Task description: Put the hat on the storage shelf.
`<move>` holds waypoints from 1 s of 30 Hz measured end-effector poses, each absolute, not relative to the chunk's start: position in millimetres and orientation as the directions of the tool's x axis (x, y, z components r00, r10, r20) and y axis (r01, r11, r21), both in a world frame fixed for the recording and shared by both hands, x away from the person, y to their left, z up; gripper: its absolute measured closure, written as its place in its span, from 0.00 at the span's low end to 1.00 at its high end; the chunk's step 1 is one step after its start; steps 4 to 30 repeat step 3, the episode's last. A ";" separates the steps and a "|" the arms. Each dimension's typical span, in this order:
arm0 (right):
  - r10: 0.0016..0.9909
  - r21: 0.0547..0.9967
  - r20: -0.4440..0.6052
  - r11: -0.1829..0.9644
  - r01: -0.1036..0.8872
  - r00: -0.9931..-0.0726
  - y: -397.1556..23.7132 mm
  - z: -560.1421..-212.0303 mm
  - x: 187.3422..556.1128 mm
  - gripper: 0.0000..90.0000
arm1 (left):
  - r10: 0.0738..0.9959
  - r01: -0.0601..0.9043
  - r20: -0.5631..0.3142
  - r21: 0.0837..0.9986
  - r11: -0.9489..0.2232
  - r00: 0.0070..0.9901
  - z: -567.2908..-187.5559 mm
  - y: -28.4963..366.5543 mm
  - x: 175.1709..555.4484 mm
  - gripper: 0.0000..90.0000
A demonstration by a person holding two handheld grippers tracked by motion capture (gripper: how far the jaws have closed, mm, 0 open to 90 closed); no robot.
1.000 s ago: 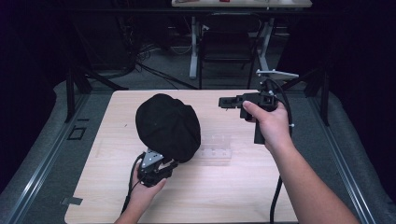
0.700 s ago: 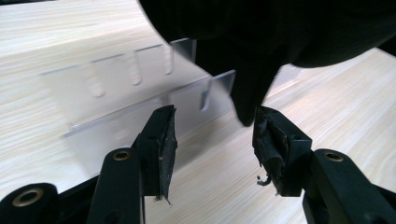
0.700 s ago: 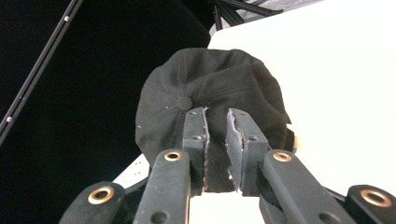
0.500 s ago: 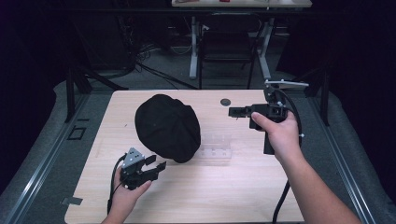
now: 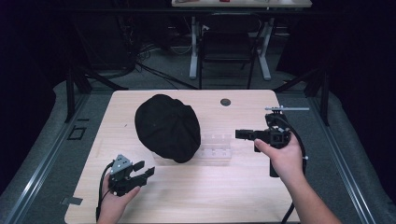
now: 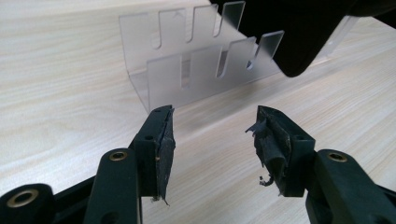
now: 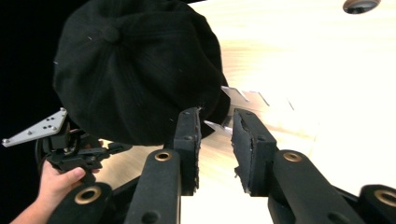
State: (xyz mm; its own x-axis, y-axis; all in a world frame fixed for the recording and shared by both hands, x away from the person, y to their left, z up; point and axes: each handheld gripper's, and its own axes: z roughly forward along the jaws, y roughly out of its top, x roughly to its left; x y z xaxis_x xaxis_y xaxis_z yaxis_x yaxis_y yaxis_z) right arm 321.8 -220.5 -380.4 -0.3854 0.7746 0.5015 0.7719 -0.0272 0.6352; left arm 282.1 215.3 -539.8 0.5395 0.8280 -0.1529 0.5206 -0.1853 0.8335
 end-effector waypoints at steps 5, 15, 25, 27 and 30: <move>0.832 0.690 0.389 0.020 0.723 -0.395 -218.8 -393.3 312.9 0.77 | 0.823 0.515 -0.147 0.835 -0.194 0.549 -540.5 214.0 281.9 0.53; 0.832 0.690 0.389 0.020 0.723 -0.395 -218.8 -393.3 312.9 0.77 | 0.823 0.515 -0.147 0.835 -0.194 0.549 -540.5 214.0 281.9 0.53; 0.832 0.690 0.389 0.020 0.723 -0.395 -218.8 -393.3 312.9 0.77 | 0.823 0.515 -0.147 0.835 -0.194 0.549 -540.5 214.0 281.9 0.53; 0.832 0.690 0.389 0.020 0.723 -0.395 -218.8 -393.3 312.9 0.77 | 0.823 0.515 -0.147 0.835 -0.194 0.549 -540.5 214.0 281.9 0.53; 0.832 0.690 0.389 0.020 0.723 -0.395 -218.8 -393.3 312.9 0.77 | 0.823 0.515 -0.147 0.835 -0.194 0.549 -540.5 214.0 281.9 0.53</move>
